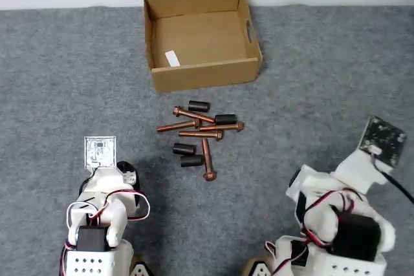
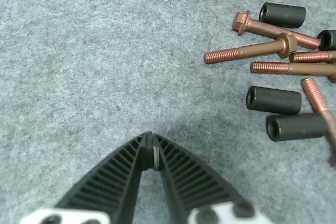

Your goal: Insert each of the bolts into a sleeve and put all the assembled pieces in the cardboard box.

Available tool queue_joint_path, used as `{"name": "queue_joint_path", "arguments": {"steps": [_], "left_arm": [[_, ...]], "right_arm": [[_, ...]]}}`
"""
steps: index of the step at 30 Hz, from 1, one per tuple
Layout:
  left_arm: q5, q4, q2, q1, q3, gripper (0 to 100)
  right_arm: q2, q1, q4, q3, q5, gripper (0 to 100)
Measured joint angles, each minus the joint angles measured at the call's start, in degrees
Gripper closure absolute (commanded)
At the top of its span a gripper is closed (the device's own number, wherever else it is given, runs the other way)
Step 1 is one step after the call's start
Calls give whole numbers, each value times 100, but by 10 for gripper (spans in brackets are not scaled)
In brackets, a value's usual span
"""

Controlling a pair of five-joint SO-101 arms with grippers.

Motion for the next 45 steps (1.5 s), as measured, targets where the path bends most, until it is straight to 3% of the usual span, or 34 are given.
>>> {"name": "queue_joint_path", "arguments": {"steps": [14,19,27,32,39,42,45], "left_arm": [[-9,0,-35,0,0,995],[-659,0,-53,0,-9,994],[-914,185,0,18,-1424,994],[-923,703,1187,466,-2593,994],[-1143,1521,4053,932,-4738,994],[-2048,1565,5240,1020,-5521,994],[-3411,1424,6233,1011,-6040,994]], "right_arm": [[-826,35,-800,1354,0,991],[-1521,97,-993,2110,0,991],[-2462,475,-1213,2444,18,991],[-2470,527,-1222,2444,18,991],[-2470,527,-1222,2444,18,991],[-2470,527,-1222,2444,18,991],[-2470,527,-1222,2479,18,991]]}}
